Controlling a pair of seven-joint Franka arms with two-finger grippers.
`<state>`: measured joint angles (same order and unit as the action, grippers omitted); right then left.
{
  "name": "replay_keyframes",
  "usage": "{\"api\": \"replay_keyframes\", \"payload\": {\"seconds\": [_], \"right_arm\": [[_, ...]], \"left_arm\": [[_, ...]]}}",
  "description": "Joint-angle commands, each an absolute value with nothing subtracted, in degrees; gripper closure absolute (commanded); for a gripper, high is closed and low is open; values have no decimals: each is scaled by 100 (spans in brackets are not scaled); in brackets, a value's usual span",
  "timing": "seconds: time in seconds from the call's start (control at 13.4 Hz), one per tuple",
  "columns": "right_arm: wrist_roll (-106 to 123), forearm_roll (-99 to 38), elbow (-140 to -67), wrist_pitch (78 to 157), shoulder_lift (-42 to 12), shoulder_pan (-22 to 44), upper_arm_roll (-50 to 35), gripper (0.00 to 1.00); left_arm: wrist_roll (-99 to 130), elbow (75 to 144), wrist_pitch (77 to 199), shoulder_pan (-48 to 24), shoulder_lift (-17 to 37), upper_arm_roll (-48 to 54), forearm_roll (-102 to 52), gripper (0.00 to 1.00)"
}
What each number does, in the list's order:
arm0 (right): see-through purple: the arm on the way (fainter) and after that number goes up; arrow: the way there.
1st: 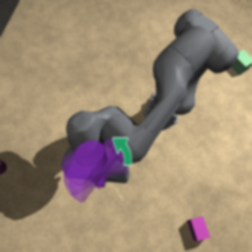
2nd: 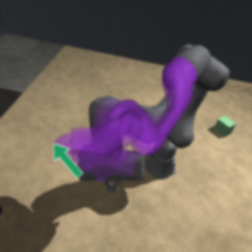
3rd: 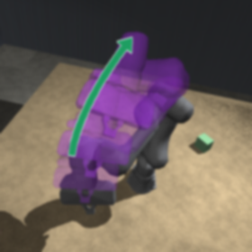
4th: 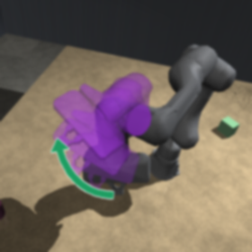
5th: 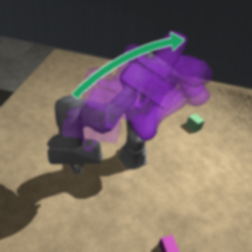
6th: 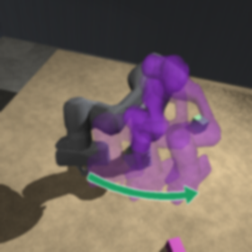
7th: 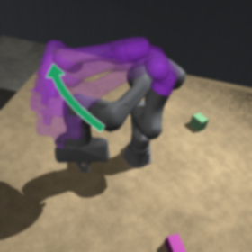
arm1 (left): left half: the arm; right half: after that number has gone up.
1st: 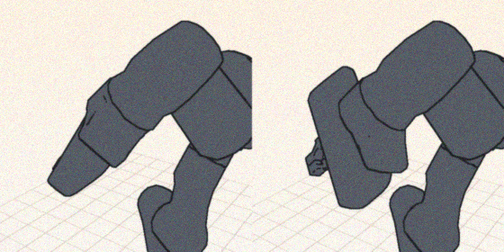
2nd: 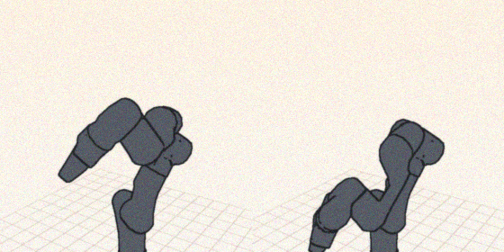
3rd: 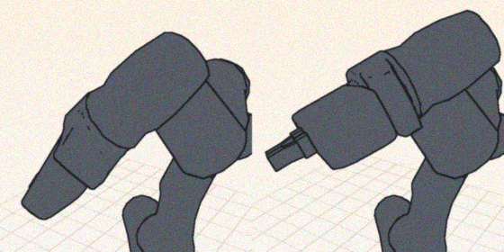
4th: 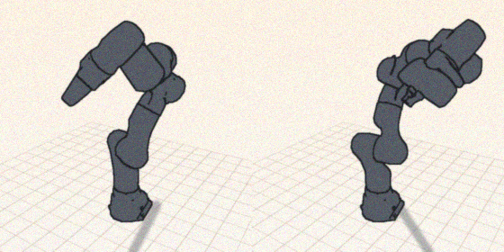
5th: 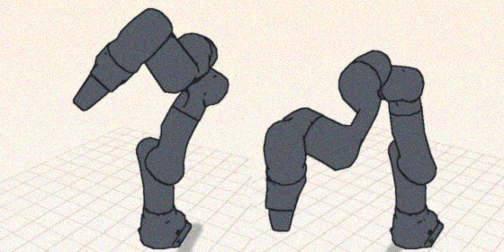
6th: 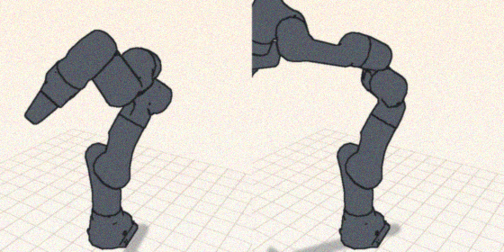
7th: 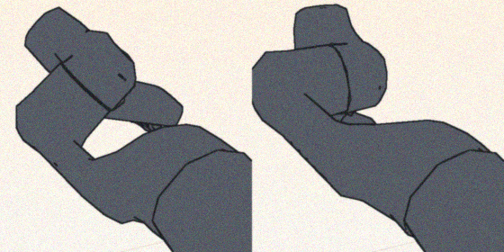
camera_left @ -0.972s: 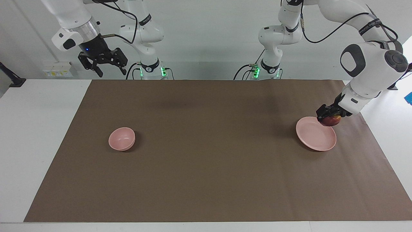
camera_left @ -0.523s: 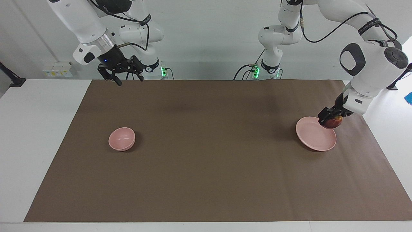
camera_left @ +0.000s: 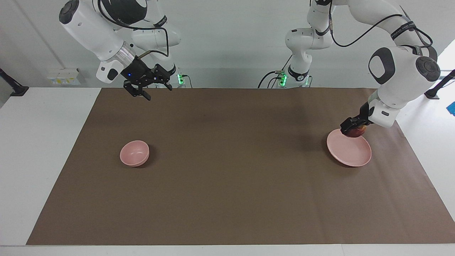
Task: Move apple from plate to bowl
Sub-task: 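Lift the apple with the left gripper while the right gripper advances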
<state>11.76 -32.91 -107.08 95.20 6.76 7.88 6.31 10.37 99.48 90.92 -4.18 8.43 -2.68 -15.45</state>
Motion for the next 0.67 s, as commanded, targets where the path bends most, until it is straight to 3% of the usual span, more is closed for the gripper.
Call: {"api": "replay_keyframes", "payload": {"seconds": [0.0,0.6], "right_arm": [[1503,-3778,-10898,9659,703,738,624,0],[2740,-5252,-11573,9554,607,353,633,0]], "left_arm": [[1465,10002,8964,-816,765,-273,-1766,100],[4303,10002,9342,-1766,765,-255,-4050,100]]}}
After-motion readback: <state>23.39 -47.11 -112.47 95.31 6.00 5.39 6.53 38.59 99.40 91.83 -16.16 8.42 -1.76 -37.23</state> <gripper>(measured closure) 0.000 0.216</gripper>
